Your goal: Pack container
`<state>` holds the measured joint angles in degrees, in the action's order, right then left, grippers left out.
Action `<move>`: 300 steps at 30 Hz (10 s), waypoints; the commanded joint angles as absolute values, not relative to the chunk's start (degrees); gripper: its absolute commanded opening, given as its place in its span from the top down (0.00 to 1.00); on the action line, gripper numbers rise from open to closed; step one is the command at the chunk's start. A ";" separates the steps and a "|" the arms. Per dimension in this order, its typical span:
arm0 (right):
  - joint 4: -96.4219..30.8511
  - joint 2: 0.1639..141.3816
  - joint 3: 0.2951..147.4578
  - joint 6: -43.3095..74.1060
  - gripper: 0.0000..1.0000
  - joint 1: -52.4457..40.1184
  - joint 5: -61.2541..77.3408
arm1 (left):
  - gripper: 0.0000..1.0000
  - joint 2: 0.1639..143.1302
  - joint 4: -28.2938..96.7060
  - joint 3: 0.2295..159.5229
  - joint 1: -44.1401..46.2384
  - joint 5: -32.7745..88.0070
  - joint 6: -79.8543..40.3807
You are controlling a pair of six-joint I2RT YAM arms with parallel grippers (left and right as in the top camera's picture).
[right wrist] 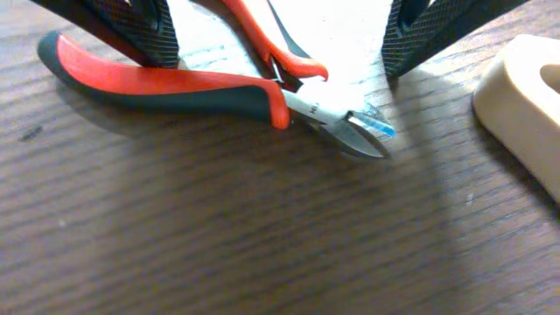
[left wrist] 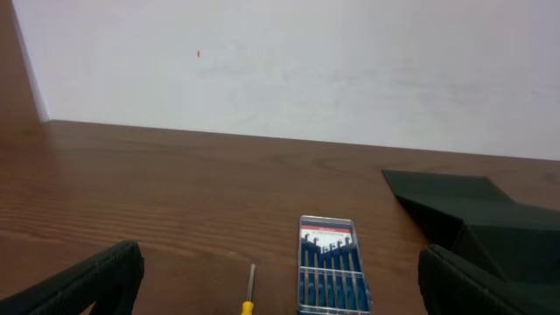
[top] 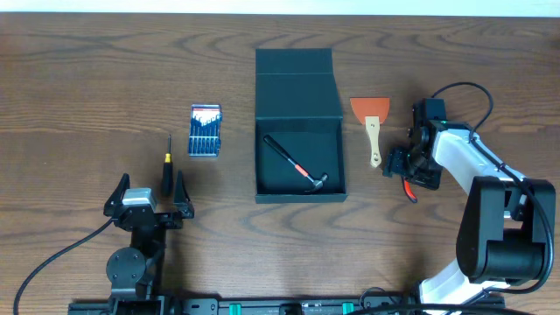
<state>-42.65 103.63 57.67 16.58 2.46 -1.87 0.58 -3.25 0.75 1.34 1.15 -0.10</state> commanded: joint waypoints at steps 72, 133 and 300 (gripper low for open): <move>-57.60 108.97 77.19 13.19 0.99 2.02 -0.12 | 0.01 0.23 -3.49 0.23 1.58 1.32 0.40; -71.18 119.50 101.67 21.85 0.99 -37.98 -4.47 | 0.01 0.23 -3.49 0.23 1.58 1.32 0.40; -91.66 121.84 127.72 17.12 0.01 -0.82 -7.07 | 0.02 108.38 36.93 77.71 8.60 7.70 -2.20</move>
<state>-91.66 122.10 126.82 17.54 -0.82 -7.09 106.59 36.99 76.66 7.97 8.60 -2.74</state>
